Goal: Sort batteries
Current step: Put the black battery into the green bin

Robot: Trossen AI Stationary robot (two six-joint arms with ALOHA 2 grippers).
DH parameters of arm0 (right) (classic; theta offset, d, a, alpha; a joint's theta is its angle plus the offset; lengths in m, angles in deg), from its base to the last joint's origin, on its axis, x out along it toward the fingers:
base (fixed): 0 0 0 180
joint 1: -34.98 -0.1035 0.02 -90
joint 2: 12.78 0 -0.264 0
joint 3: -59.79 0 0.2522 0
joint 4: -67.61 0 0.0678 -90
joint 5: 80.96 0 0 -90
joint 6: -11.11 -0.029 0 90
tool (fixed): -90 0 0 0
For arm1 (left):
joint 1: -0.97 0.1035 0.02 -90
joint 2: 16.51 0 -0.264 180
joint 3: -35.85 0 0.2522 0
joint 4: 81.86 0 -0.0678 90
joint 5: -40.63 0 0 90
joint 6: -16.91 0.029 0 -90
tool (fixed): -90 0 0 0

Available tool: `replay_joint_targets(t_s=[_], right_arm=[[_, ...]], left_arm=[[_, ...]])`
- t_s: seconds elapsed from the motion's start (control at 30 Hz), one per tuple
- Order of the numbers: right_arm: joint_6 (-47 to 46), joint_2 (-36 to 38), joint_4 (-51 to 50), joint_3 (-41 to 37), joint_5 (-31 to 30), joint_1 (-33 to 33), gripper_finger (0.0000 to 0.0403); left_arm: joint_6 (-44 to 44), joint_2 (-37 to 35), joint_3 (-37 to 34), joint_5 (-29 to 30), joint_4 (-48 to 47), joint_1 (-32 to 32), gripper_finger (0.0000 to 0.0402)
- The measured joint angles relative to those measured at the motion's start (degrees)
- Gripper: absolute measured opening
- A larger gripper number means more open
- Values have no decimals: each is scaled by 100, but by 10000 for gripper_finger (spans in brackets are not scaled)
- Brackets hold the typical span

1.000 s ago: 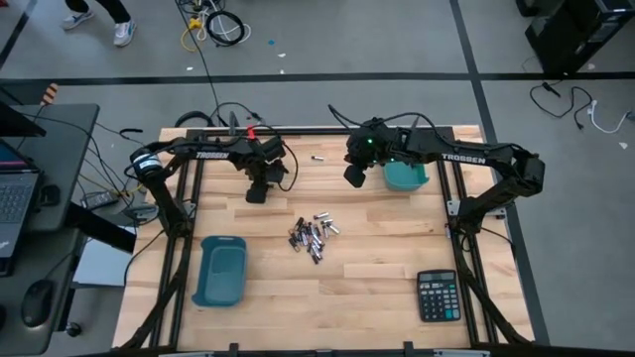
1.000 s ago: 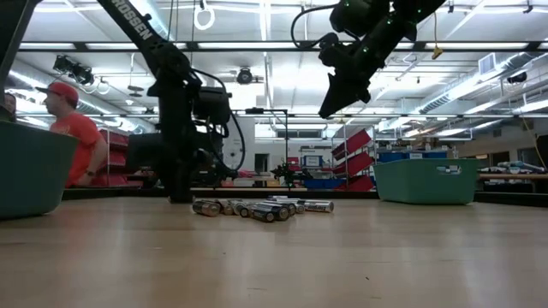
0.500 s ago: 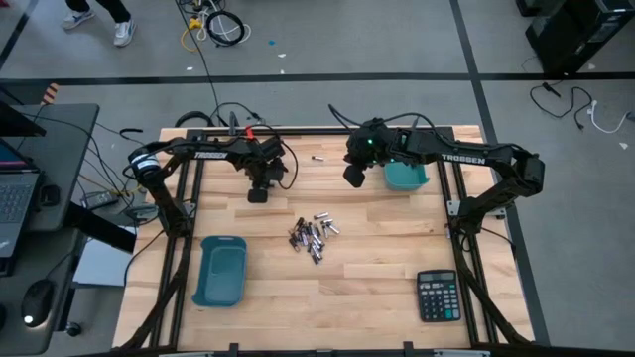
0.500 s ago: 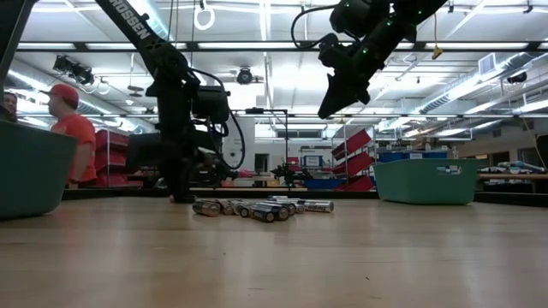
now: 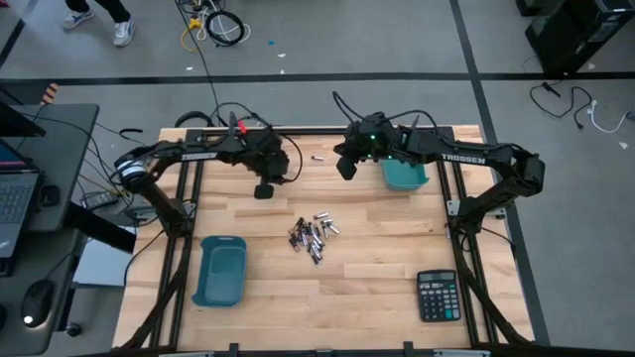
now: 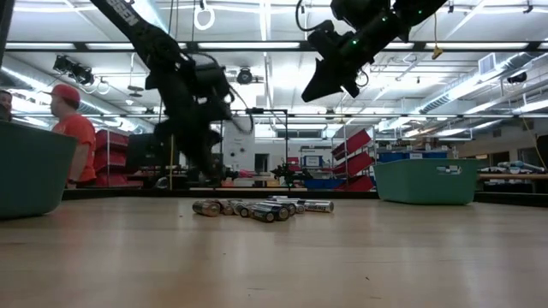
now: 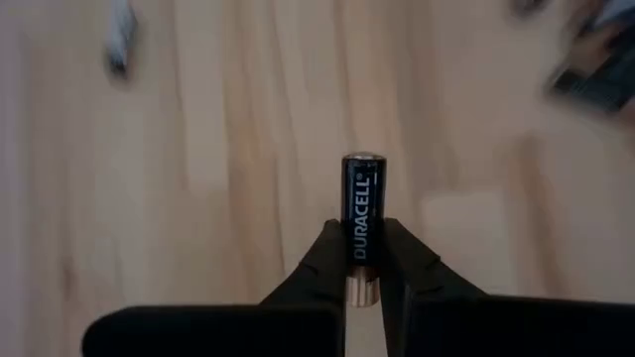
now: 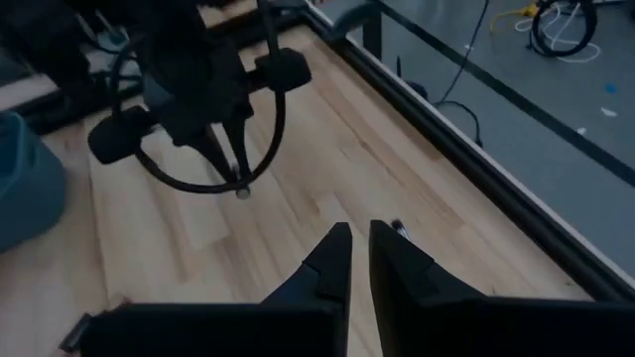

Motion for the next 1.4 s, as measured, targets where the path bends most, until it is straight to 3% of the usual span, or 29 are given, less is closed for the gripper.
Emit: replay_joint_targets(t_s=[0.13,0.27,0.43,0.57,0.67,1.1,1.4], right_arm=[[497,-4,253,-7,255,-231,28],[1270,-6,1444,-296,204,-732,27],[2085,-7,3620,-1016,-566,-1269,30],[2435,-7,4707,-1455,-1102,-1509,39],[2443,-7,4828,-1546,-1343,-1612,57],[2434,-11,4766,-1593,-1360,-1730,178],[2450,-11,4806,-1593,-1357,-1728,195]], left_arm=[[-32,-379,9,-637,420,-4,17],[-99,-700,15,-1394,1153,-79,17],[-198,-807,15,-1815,2167,-279,17],[-198,-812,20,-1918,2726,-466,17],[-198,-812,20,-1932,3049,-569,17],[-365,-812,20,-1899,4002,-662,17],[-495,-814,20,-1901,4252,-704,17]])
